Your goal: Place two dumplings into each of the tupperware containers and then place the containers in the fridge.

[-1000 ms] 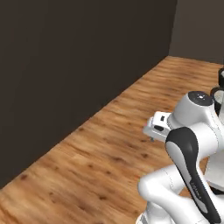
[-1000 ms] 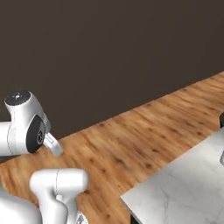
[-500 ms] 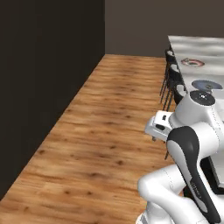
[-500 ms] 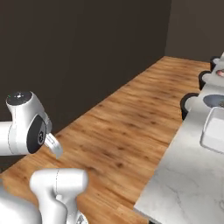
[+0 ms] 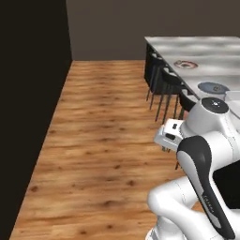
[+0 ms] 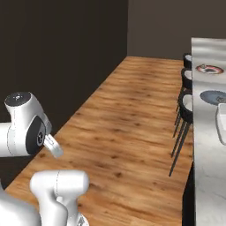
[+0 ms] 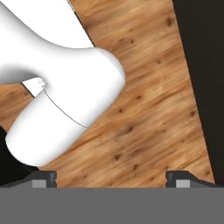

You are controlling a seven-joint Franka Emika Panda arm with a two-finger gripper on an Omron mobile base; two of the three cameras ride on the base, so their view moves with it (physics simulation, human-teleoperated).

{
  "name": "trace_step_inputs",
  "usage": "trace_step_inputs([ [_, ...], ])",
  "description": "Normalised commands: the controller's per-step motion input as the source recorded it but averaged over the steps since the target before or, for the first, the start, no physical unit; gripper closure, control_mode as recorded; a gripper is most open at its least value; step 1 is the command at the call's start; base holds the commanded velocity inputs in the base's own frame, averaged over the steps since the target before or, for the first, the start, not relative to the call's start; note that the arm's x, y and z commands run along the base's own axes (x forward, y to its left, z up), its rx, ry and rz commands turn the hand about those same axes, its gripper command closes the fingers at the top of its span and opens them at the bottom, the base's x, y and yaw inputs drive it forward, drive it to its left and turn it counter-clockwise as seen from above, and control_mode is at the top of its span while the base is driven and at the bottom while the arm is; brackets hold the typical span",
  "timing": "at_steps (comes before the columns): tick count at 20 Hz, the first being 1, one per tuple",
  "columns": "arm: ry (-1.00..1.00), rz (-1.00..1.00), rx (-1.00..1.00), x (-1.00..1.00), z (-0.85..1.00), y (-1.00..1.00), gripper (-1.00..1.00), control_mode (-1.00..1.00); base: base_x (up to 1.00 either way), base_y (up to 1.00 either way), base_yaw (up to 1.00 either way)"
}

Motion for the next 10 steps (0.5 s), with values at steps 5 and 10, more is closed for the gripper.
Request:
trace_step_inputs([
  [5, 0.00, 0.00, 0.00, 0.00, 0.00, 0.00, -1.00, 1.00, 0.69, 0.65, -0.59],
  [10, 0.00, 0.00, 0.00, 0.00, 0.00, 0.00, -1.00, 1.00, 0.87, 0.83, -0.44],
])
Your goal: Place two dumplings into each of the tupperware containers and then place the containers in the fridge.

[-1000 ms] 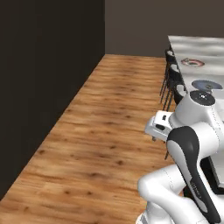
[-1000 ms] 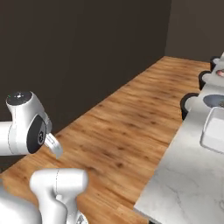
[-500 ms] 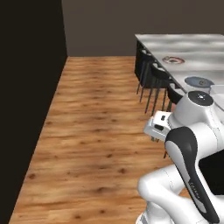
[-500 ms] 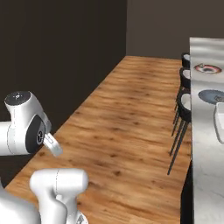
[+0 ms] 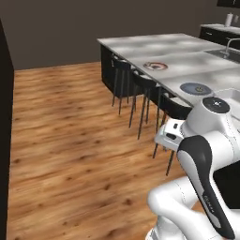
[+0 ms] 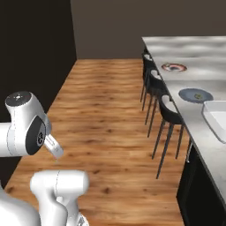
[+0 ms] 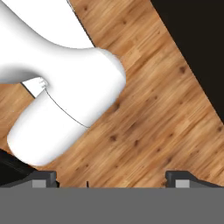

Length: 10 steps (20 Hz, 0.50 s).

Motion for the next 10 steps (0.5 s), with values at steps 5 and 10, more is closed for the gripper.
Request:
trace_step_inputs([
  [5, 0.00, 0.00, 0.00, 0.00, 0.00, 0.00, -1.00, 1.00, 1.00, 0.89, -0.20],
  [10, 0.00, 0.00, 0.00, 0.00, 0.00, 0.00, -1.00, 1.00, 1.00, 0.61, -0.24],
])
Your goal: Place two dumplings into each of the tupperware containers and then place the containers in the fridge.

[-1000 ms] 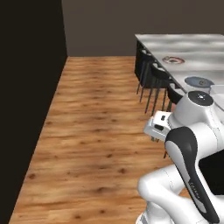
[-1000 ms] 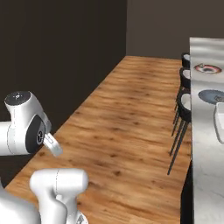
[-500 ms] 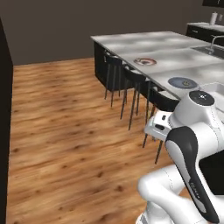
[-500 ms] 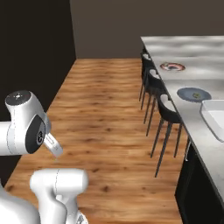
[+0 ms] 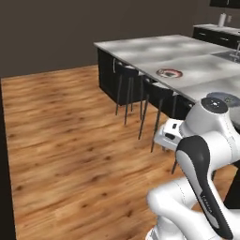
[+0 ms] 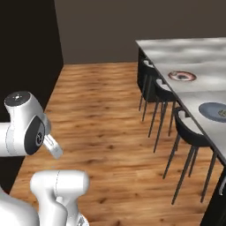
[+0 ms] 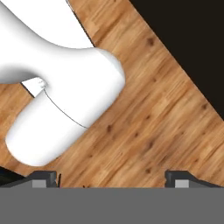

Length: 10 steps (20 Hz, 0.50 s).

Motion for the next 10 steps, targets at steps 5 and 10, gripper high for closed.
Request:
trace_step_inputs([
  [5, 0.00, 0.00, 0.00, 0.00, 0.00, 0.00, -1.00, 1.00, 1.00, 0.12, -0.50],
  [10, 0.00, 0.00, 0.00, 0.00, 0.00, 0.00, -1.00, 1.00, 0.98, 0.29, -0.48],
])
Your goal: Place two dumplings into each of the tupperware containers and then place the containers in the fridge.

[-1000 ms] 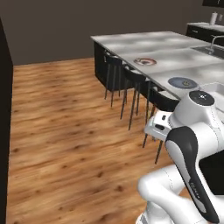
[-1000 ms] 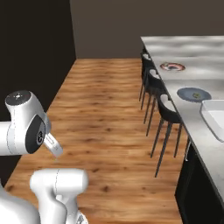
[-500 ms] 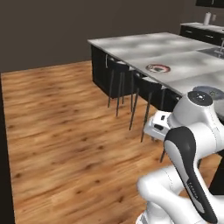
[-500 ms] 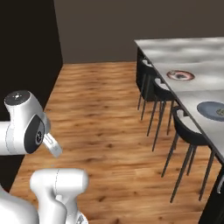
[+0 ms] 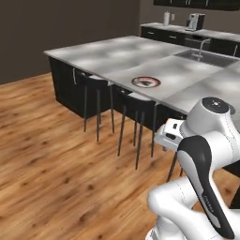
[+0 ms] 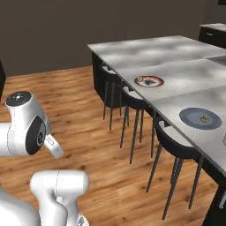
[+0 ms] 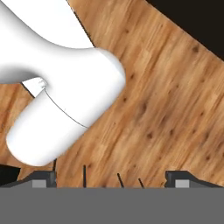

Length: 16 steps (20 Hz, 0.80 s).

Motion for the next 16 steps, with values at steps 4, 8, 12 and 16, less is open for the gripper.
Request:
trace_step_inputs([
  [4, 0.00, 0.00, 0.00, 0.00, 0.00, 0.00, -1.00, 1.00, 0.85, 0.49, -0.36],
  [8, 0.00, 0.00, 0.00, 0.00, 0.00, 0.00, -1.00, 1.00, 0.75, 0.44, -0.42],
  [12, 0.00, 0.00, 0.00, 0.00, 0.00, 0.00, -1.00, 1.00, 0.46, 0.22, -0.49],
  [16, 0.00, 0.00, 0.00, 0.00, 0.00, 0.00, -1.00, 1.00, 0.58, 0.21, -0.49],
])
